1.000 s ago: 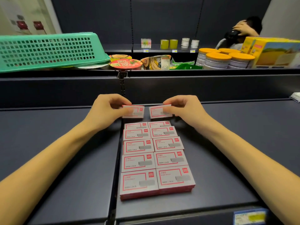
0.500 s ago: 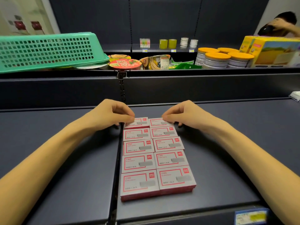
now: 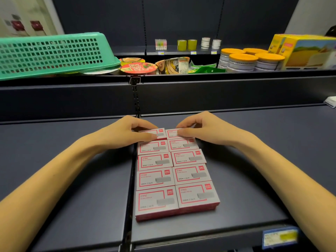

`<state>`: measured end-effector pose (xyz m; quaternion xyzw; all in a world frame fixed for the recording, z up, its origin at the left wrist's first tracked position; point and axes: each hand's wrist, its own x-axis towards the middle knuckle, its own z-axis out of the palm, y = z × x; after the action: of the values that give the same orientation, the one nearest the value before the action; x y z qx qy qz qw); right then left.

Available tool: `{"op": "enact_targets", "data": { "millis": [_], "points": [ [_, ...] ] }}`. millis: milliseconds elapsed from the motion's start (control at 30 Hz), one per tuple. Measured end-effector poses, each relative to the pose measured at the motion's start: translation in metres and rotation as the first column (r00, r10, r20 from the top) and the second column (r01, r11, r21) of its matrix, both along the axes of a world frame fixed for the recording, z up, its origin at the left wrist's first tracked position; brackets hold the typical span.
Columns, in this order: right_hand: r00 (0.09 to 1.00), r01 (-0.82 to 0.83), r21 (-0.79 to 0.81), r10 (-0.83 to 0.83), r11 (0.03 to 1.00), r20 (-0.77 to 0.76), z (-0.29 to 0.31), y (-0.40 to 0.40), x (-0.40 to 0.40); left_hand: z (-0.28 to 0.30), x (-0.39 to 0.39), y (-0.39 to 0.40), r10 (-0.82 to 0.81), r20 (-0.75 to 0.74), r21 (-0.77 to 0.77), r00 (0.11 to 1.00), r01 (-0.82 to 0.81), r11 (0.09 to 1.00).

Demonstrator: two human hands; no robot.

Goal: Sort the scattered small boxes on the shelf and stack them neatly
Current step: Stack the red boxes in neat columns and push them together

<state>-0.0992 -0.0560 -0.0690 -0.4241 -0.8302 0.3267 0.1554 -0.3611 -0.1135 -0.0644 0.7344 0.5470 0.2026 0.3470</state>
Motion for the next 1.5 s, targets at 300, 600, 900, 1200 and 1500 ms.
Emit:
{"op": "enact_targets", "data": {
  "millis": [300,600,900,1200,1500],
  "points": [
    [0.998,0.02,0.01,-0.021,1.0,0.066,0.003,-0.007,-0.004,0.001,0.001,-0.001,-0.001,-0.021,-0.015,1.0,0.0,1.0],
    [0.95,0.3,0.104,-0.307,0.948,0.055,-0.002,-0.058,0.021,-0.003,0.016,-0.028,0.259,-0.142,0.101,0.955,-0.247,0.964],
    [0.871,0.049,0.325,-0.2,0.944,0.449,-0.029,-0.109,0.037,-0.042,0.022,-0.092,0.314,-0.28,0.321,0.907,-0.22,0.921],
    [0.926,0.052,0.263,-0.146,0.963,0.349,-0.043,-0.123,0.026,-0.054,0.037,-0.099,0.345,-0.343,0.317,0.874,-0.238,0.918],
    [0.958,0.151,0.202,-0.194,0.968,0.211,-0.034,-0.132,0.025,-0.044,0.04,-0.101,0.397,-0.265,0.27,0.879,-0.328,0.906]
  ]
}}
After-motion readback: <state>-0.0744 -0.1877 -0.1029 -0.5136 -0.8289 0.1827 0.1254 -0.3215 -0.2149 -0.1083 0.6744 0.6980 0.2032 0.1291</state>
